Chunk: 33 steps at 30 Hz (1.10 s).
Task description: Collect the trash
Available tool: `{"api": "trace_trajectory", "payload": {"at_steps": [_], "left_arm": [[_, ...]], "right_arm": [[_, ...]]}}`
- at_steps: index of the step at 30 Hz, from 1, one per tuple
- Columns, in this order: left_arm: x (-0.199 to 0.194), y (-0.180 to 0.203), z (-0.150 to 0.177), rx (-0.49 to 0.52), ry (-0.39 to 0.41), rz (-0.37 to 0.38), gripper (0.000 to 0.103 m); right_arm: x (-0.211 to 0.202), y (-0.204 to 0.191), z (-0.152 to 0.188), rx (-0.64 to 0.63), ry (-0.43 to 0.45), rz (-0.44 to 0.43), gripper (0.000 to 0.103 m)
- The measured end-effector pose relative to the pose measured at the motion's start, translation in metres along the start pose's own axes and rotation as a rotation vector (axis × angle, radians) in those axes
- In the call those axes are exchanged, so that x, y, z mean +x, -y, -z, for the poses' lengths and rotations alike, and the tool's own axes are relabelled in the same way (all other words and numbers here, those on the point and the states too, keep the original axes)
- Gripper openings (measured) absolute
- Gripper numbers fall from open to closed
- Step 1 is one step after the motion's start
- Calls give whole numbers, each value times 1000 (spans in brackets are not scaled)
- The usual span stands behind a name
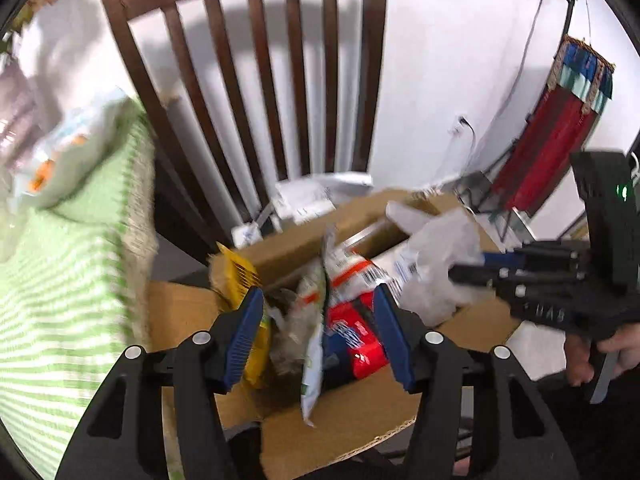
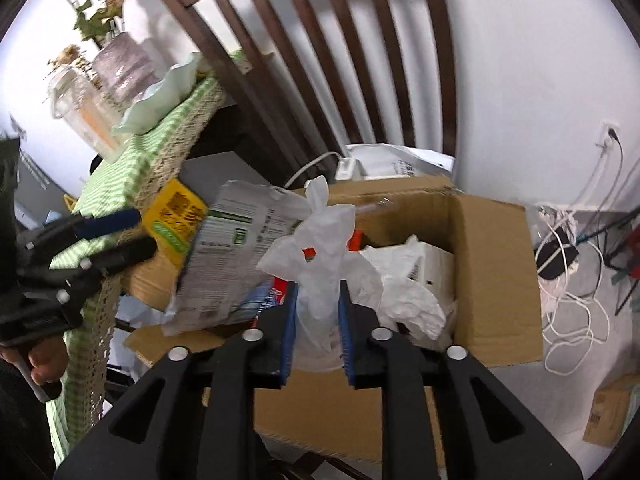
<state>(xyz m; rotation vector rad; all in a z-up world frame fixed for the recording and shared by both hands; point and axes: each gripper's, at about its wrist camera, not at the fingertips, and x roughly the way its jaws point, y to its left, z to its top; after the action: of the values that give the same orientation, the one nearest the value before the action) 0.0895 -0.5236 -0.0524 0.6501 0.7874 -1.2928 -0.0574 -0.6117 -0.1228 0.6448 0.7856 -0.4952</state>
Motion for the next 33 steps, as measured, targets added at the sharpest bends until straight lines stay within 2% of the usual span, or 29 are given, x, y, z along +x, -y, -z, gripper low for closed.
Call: {"api": "trace_trajectory", "payload": {"at_steps": [1, 2, 7, 11, 13, 17, 20, 25, 28, 30, 33], "left_arm": [[-7, -4, -3, -12, 14, -16, 55], [-11, -4, -4, -20, 20, -19, 56], [-24, -21, -5, -76, 46, -69, 57], [-33, -29, 0, -120, 82, -131, 66], [-39, -32, 3, -143, 105, -150, 67], [-54, -44, 8, -222, 143, -193, 70], [-76, -56, 12, -283, 186, -256, 71], [-136, -90, 33, -450, 314, -406, 79], [-177, -110, 59, -553, 391, -493, 85], [-200, -121, 78, -609, 418, -568, 86], [-226, -133, 106, -694, 447, -633, 90]], "right_arm": [[-1, -4, -1, -8, 0, -7, 48], [-1, -6, -1, -14, 1, -9, 57], [-4, -13, -3, -24, 17, -7, 57], [-11, -12, -8, -14, 35, 7, 57], [-15, -14, -12, -23, 51, 21, 57], [-24, -28, -23, -69, 95, 36, 57], [-25, -44, -36, -120, 119, 14, 57], [-19, -95, -63, -279, 127, -50, 57], [-19, -135, -74, -385, 153, -102, 57], [-18, -161, -78, -455, 171, -133, 57], [-17, -204, -76, -553, 191, -199, 57]]}}
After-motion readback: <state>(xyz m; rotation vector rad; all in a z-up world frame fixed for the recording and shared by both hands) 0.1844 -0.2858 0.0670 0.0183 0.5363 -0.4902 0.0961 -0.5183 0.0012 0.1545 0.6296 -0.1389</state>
